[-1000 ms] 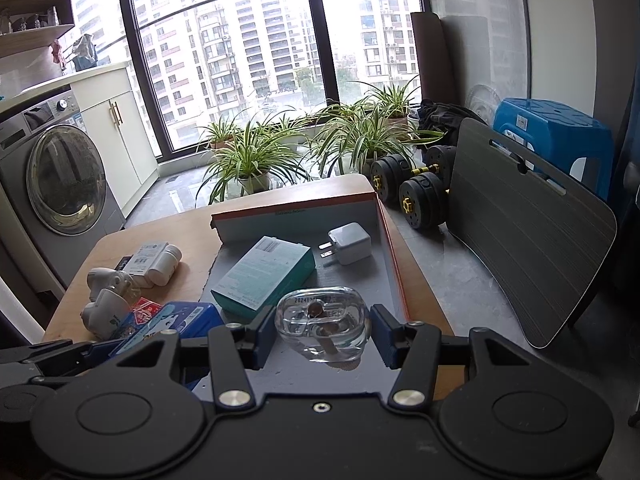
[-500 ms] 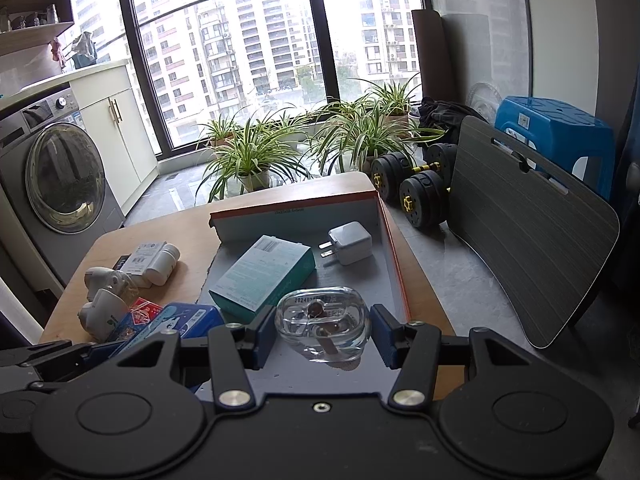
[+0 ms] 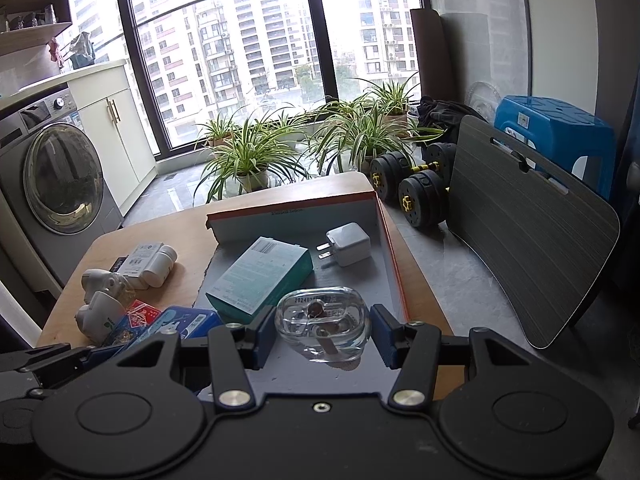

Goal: Organize rigid objects
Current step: 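Lower the blue box and glass cup into the tray with both tools, then open both tools to release the blue box and glass cup in the tray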

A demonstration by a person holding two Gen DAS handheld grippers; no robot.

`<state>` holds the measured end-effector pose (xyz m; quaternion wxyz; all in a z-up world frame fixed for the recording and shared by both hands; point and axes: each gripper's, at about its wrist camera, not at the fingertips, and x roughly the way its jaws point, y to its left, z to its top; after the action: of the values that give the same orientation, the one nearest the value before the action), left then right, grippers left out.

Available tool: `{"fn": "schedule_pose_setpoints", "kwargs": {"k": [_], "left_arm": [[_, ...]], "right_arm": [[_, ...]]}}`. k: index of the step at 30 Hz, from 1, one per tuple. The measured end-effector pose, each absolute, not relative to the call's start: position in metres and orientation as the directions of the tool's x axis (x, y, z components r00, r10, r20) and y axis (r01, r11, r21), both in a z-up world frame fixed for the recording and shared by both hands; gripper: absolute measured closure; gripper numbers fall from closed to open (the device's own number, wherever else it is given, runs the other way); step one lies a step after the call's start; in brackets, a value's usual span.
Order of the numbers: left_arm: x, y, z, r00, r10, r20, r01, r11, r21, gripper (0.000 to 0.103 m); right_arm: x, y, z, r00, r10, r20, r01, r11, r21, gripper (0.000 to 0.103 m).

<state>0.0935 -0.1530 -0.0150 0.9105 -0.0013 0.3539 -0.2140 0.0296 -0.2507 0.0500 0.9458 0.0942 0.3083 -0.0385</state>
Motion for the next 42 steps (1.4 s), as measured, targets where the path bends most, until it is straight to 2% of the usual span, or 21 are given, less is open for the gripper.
{"fn": "schedule_pose_setpoints", "kwargs": {"k": [27,38,42], "left_arm": [[0.094,-0.154,-0.016,0.656,-0.390,-0.646,0.390,0.908,-0.152,0.040],[0.098,-0.157,-0.018,0.649,-0.386,-0.656,0.395,0.907,-0.143,0.040],[0.100,-0.160,-0.020,0.642,-0.387,-0.661,0.403,0.905,-0.138,0.040]], "right_arm": [[0.033,-0.254,0.047,0.803,-0.016,-0.596,0.132,0.980,0.152,0.041],[0.074,-0.258,0.040,0.749,0.017,-0.663,0.089,0.988,0.126,0.040],[0.083,-0.264,0.053,0.819,-0.032,-0.573,0.123,0.985,0.120,0.036]]}}
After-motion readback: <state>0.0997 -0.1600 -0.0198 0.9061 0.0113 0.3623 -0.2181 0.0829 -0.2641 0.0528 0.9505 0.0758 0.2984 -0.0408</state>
